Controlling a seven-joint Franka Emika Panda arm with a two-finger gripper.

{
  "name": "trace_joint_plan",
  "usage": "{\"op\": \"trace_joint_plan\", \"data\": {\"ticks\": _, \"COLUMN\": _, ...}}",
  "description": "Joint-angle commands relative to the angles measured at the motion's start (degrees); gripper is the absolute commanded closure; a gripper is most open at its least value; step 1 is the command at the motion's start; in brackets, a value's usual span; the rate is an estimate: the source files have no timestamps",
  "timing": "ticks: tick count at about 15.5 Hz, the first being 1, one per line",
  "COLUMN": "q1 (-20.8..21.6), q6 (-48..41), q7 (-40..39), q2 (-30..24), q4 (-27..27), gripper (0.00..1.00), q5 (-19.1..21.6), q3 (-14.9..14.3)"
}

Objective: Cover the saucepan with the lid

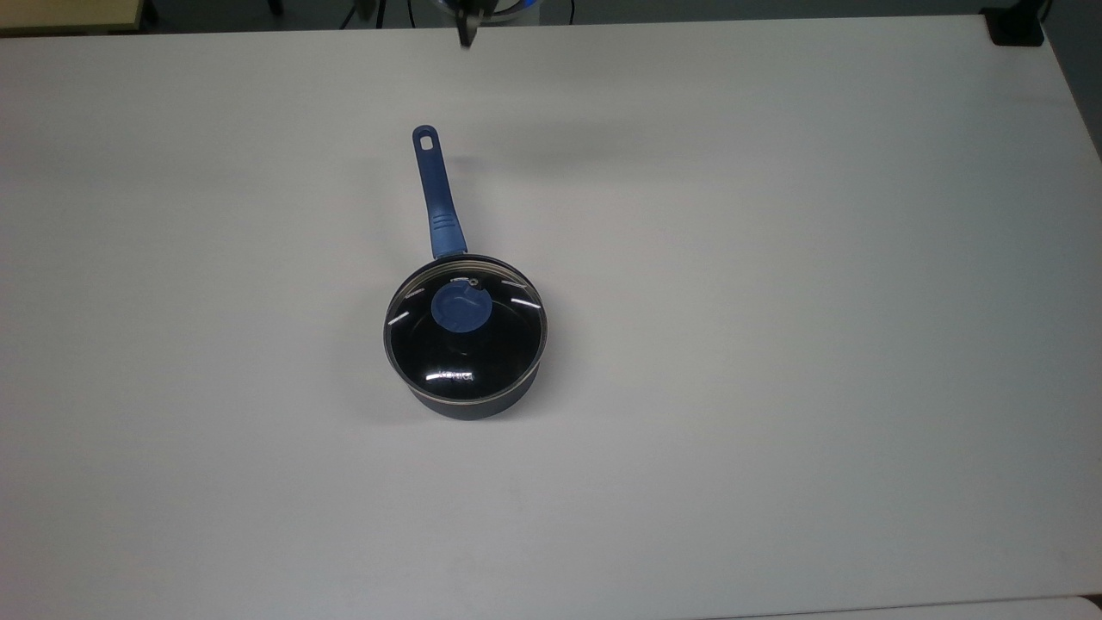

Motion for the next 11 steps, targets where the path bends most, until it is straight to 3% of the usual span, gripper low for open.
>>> {"op": "trace_joint_plan", "data": {"ticks": 1, "q1": 0.8, "q6": 2.5, "q7": -10.3, "q2": -7.2, "q4": -9.1, "gripper": 0.0, "q5": 0.6, "q3": -1.5}}
{"op": "trace_joint_plan", "data": {"ticks": 4, "q1": 0.8, "q6": 6.1, "q7": -13.4, "q2": -7.0, "q4": -9.1, "gripper": 0.0, "q5": -1.9, "q3": -1.5}}
{"op": "trace_joint_plan", "data": {"ticks": 11, "q1": 0.8, "q6": 7.9, "q7": -15.5, "q2": -6.3, "q4": -9.0, "gripper": 0.0, "q5": -1.9, "q3": -2.9}}
